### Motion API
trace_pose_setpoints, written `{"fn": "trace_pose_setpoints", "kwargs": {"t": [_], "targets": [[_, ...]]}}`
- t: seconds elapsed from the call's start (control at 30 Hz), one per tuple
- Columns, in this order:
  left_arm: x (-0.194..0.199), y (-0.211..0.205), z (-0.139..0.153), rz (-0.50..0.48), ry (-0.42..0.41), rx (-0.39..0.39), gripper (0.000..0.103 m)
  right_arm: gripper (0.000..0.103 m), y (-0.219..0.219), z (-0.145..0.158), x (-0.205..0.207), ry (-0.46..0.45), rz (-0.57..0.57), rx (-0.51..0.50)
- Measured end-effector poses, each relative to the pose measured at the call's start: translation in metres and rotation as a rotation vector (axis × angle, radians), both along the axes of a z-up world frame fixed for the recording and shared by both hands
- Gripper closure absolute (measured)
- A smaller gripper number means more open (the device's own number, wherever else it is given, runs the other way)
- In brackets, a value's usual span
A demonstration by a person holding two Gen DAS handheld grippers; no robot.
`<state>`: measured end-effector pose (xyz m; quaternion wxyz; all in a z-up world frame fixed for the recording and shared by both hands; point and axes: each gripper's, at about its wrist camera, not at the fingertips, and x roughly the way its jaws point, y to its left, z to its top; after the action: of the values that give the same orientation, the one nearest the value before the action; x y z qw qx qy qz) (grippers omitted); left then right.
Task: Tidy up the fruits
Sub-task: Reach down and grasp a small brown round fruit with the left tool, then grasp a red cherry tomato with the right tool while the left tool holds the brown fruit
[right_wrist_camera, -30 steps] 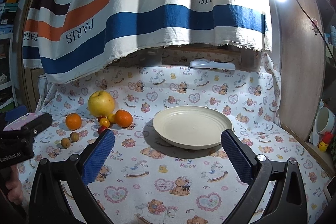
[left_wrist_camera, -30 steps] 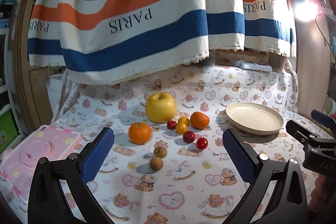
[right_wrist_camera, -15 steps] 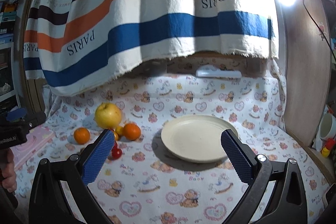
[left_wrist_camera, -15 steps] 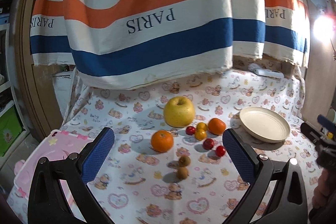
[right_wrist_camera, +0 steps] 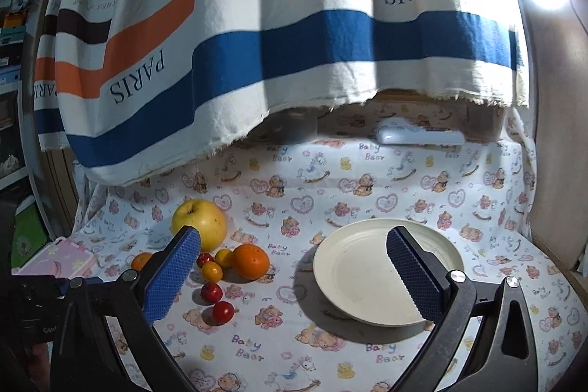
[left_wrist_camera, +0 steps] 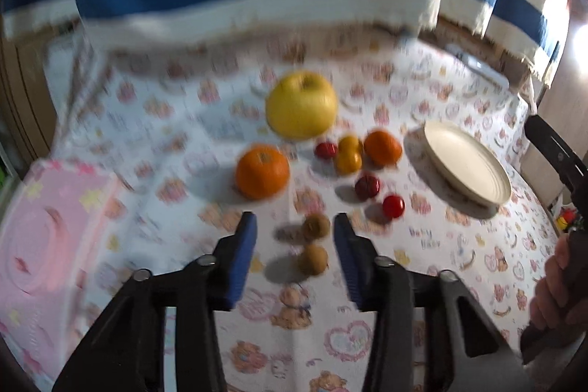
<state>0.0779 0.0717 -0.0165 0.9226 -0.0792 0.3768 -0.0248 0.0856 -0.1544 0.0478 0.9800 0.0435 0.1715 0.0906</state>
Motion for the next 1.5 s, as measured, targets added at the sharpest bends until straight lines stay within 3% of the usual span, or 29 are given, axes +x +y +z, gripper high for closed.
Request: {"fn": "trace_pose_setpoints", "kwargs": {"t": [0.37, 0.43, 0.53, 0.93, 1.03, 1.2, 1.37, 1.5], "targets": [[0.01, -0.011, -0.031, -0.072, 0.113, -0.022, 0.064, 0.001, -0.001, -0.032, 0.02, 0.118, 0.016, -0.001], [0.012, -0.011, -0.034, -0.073, 0.126, -0.02, 0.07, 0.001, 0.0, -0.034, 0.018, 0.117, 0.01, -0.017], [0.011, -0.01, -0.035, -0.07, 0.118, -0.023, 0.081, 0.001, 0.004, -0.034, 0.014, 0.102, 0.013, -0.048], [-0.001, -0.007, -0.014, -0.037, -0.039, 0.017, 0.081, 0.001, 0.021, -0.039, 0.017, 0.148, 0.109, -0.055], [-0.003, -0.005, -0.012, -0.005, -0.068, 0.056, 0.081, 0.007, 0.027, -0.037, 0.019, 0.174, 0.174, -0.028], [-0.003, -0.003, -0.012, 0.013, -0.079, 0.058, 0.081, 0.026, 0.043, -0.036, 0.033, 0.251, 0.277, -0.037], [-0.005, 0.0, -0.011, 0.031, -0.09, 0.062, 0.081, 0.051, 0.064, -0.053, 0.053, 0.358, 0.347, -0.075], [-0.005, 0.003, -0.01, 0.049, -0.096, 0.062, 0.081, 0.062, 0.078, -0.067, 0.066, 0.419, 0.363, -0.109]]}}
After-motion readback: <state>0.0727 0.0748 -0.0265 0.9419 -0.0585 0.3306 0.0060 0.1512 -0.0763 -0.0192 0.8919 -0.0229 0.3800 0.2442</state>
